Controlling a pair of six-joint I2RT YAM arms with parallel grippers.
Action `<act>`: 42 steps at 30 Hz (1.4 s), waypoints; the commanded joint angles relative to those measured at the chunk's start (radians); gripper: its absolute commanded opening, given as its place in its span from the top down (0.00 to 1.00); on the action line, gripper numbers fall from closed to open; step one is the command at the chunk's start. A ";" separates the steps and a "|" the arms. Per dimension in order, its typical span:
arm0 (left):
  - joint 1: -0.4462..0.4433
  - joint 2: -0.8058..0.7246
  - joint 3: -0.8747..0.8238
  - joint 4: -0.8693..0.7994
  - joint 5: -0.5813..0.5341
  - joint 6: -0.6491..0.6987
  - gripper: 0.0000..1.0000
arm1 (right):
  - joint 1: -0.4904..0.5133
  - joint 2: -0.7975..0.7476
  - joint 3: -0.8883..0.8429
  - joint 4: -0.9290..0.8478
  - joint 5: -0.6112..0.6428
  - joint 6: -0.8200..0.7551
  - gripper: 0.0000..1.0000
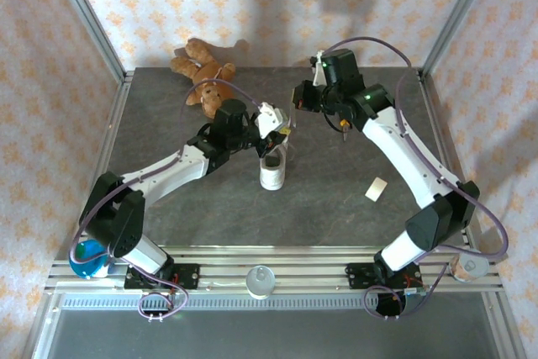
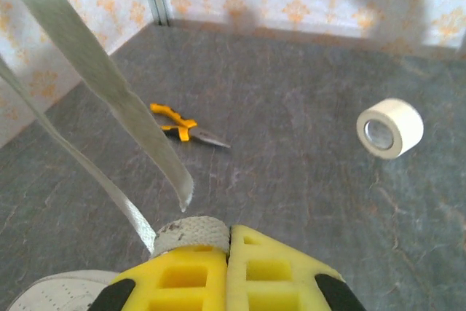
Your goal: Tie the shoes
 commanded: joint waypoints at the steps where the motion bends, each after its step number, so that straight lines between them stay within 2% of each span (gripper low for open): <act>1: -0.014 0.032 0.032 -0.029 -0.027 0.080 1.00 | -0.011 0.018 0.039 0.026 -0.008 0.008 1.00; 7: -0.031 0.094 0.065 -0.067 -0.061 0.146 1.00 | -0.017 0.039 0.053 0.026 -0.004 0.000 1.00; 21: -0.036 0.107 0.120 -0.164 -0.346 0.340 1.00 | -0.035 0.047 0.038 0.039 -0.002 -0.012 1.00; 24: -0.036 0.119 0.132 -0.182 -0.341 0.337 1.00 | -0.041 0.040 0.000 0.051 0.024 -0.008 0.90; 29: -0.036 0.128 0.144 -0.181 -0.310 0.284 1.00 | -0.082 -0.007 -0.129 0.102 0.040 0.066 0.58; 32: -0.036 0.130 0.148 -0.182 -0.293 0.262 1.00 | -0.098 -0.076 -0.240 0.142 0.073 0.112 0.47; 36: -0.035 0.129 0.151 -0.186 -0.275 0.245 1.00 | -0.105 -0.160 -0.380 0.190 0.098 0.161 0.44; 38: -0.035 0.133 0.159 -0.198 -0.267 0.235 1.00 | -0.105 -0.200 -0.475 0.261 0.058 0.205 0.44; 42: -0.035 0.136 0.181 -0.226 -0.244 0.202 1.00 | -0.100 -0.231 -0.719 0.574 -0.068 0.369 0.51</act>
